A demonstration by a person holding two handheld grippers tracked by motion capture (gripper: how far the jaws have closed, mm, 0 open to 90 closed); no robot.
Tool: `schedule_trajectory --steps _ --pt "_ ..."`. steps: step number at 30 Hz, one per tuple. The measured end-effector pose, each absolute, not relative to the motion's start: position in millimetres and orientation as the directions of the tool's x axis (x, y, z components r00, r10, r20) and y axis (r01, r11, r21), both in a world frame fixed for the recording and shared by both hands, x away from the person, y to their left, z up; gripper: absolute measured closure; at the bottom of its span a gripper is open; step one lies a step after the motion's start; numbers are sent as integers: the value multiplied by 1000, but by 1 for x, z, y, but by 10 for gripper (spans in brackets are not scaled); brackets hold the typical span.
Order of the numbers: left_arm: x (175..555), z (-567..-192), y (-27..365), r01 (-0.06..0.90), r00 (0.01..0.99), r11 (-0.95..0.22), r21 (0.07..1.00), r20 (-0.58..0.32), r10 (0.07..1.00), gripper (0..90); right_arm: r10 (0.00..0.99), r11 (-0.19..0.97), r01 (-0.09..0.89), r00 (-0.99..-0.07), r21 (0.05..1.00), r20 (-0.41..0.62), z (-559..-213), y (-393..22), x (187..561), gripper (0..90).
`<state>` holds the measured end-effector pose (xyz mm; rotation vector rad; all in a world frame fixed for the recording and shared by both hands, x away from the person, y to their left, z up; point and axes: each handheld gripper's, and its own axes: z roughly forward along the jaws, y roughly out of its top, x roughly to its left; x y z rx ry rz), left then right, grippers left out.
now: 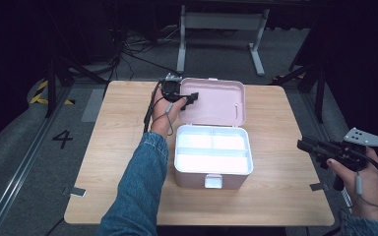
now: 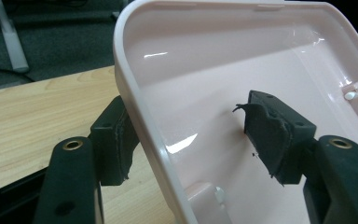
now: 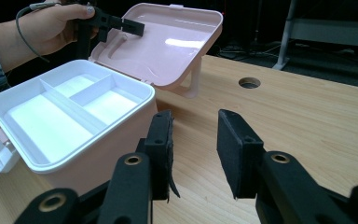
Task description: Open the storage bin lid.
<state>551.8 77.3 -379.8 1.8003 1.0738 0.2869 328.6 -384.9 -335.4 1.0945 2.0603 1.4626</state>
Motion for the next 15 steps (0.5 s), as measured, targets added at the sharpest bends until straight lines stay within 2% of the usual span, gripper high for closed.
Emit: schedule_trajectory --steps 15 --pt "554 -390 80 581 570 -148 801 -270 776 355 766 153 379 -629 913 132 -338 -384 330 663"
